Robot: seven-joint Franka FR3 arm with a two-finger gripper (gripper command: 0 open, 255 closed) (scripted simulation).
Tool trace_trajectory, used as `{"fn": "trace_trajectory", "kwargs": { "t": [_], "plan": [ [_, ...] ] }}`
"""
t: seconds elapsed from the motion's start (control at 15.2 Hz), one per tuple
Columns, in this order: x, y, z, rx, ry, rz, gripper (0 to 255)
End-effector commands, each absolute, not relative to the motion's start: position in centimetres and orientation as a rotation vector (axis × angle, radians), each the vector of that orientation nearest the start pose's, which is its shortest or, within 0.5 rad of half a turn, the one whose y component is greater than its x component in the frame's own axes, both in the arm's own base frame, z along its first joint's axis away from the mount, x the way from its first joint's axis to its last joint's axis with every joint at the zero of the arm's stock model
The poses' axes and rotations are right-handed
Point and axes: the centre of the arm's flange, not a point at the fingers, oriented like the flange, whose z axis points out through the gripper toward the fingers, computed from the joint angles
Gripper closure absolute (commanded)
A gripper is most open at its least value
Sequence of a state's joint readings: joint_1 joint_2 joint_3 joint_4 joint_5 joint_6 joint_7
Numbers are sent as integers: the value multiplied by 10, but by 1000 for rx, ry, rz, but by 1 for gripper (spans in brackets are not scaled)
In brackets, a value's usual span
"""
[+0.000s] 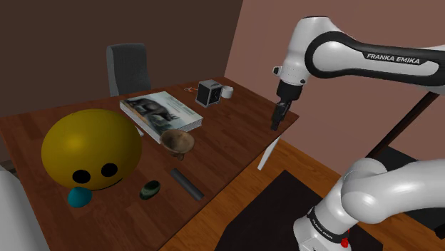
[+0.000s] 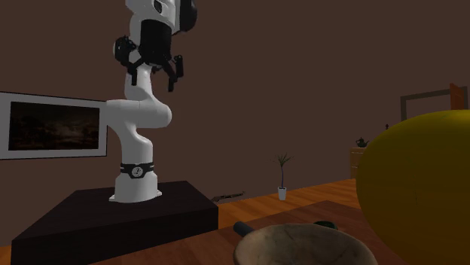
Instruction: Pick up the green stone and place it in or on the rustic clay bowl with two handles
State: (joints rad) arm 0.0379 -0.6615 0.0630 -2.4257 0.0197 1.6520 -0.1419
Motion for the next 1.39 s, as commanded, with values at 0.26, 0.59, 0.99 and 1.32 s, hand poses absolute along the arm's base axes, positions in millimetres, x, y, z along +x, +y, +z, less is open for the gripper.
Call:
{"fn": "trace_trajectory", "kwargs": {
  "t": [0.26,0.59,0.99,1.32],
  "plan": [
    [380,97,482,-3154,-542,153,0],
    [411,147,447,-3163,-701,133,0],
    [444,208,404,-3163,-894,108,0],
    [466,261,366,-3153,-1058,86,0]
  ]
}}
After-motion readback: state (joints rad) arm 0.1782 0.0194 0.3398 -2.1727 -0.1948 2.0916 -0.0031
